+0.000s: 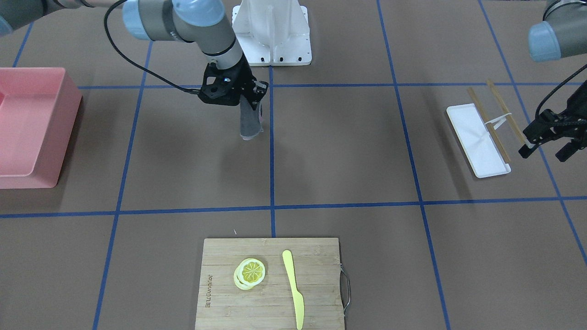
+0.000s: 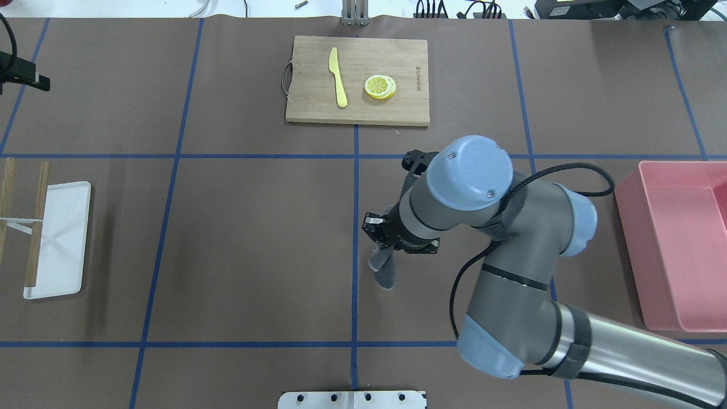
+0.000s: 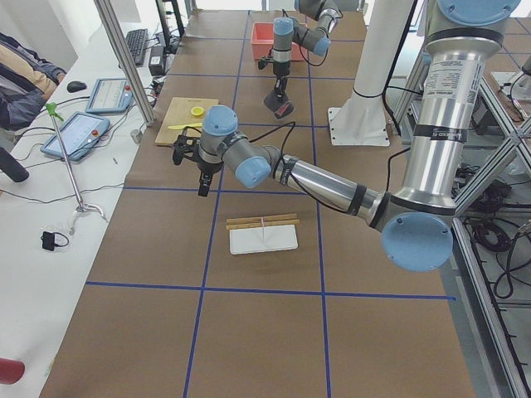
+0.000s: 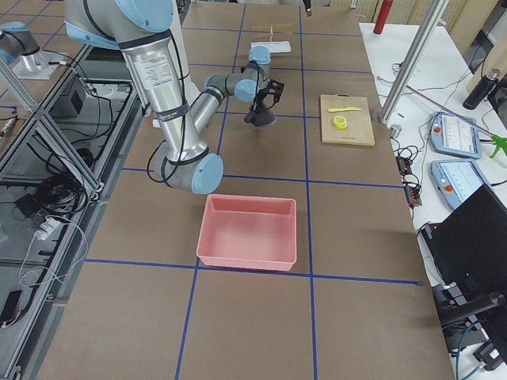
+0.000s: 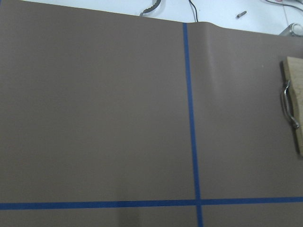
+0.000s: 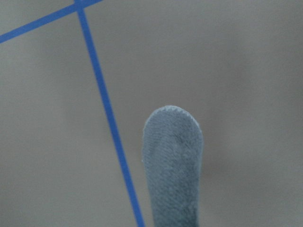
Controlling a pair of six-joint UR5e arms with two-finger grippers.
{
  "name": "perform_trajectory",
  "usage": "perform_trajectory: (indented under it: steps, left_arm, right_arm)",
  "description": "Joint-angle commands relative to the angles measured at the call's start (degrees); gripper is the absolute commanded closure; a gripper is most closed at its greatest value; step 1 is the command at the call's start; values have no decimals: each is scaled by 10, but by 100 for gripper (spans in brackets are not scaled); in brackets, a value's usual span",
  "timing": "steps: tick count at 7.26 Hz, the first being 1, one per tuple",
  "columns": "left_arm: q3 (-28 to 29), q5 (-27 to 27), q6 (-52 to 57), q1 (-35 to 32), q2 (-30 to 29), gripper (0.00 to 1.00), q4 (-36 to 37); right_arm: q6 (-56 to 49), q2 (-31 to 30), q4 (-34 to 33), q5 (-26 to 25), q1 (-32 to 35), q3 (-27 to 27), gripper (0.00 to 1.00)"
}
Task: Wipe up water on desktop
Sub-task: 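Wipe the cloth back and forth over the table with the right gripper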
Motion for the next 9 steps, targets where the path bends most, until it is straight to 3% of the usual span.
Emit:
perform_trajectory:
  steps: [1, 4, 6, 8, 9]
  left_arm:
    - [-3, -3, 13, -3, 13, 3, 0]
    - [1, -3, 14, -7, 13, 3, 2]
    - [3, -1, 58, -25, 11, 3, 36]
    - [3, -2, 92, -39, 11, 3, 57]
    - [3, -2, 92, -39, 10, 3, 57]
  right_arm:
    - [5, -6, 0, 1, 9, -21, 100]
    - [-138, -229, 4, 85, 104, 113, 100]
    - [-228, -322, 6, 92, 141, 142, 100]
    - [-220, -290, 4, 84, 120, 125, 100]
    - [-165, -234, 3, 80, 87, 96, 100]
